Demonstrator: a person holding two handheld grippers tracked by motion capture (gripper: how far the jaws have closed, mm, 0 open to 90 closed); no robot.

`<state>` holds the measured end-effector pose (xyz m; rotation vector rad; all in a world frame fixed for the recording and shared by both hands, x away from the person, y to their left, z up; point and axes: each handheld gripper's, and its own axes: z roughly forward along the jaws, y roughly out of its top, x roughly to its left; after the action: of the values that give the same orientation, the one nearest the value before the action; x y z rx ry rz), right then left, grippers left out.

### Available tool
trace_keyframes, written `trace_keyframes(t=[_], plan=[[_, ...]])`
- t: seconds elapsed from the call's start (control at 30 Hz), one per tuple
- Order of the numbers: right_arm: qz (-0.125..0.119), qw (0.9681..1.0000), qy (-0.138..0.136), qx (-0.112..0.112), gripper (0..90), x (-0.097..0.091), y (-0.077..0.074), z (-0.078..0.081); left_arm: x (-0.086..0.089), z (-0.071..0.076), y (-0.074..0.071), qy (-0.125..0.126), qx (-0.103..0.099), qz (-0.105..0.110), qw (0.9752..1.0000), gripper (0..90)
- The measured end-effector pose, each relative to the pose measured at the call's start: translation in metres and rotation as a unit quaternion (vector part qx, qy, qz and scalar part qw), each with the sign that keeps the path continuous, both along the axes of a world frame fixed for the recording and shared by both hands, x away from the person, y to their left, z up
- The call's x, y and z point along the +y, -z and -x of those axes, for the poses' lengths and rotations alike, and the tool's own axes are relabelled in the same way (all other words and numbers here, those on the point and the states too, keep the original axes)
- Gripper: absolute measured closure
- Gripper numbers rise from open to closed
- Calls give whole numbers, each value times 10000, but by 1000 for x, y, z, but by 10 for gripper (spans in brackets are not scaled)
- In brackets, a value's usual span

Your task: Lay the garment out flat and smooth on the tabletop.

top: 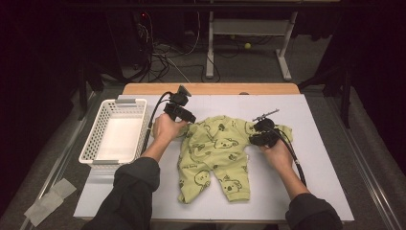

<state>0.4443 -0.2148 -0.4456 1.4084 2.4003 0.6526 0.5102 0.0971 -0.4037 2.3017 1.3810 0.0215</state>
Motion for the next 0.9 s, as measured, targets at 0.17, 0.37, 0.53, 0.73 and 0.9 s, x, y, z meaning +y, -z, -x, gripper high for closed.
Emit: trace_keyframes(t=[0.17, 0.37, 0.53, 0.73, 0.9], plan=[[-9, 10000, -10, -2, 770, 0, 0, 0, 1, 10, -1, 182, 6, -221, 9996, 532], [-13, 10000, -8, 1, 769, -1, 0, 0, 9, 31, 1, 260, -50, -218, 9994, 532], [4, 10000, -9, 2, 769, 0, 0, 0, 17, 45, 9, 299, -39, -217, 9993, 532], [4, 10000, -5, 0, 767, 0, 0, 0, 24, 58, 18, 293, -13, -231, 9993, 533], [27, 10000, 2, -3, 765, 1, 0, 0, 30, 65, 26, 243, 59, -233, 9994, 532]])
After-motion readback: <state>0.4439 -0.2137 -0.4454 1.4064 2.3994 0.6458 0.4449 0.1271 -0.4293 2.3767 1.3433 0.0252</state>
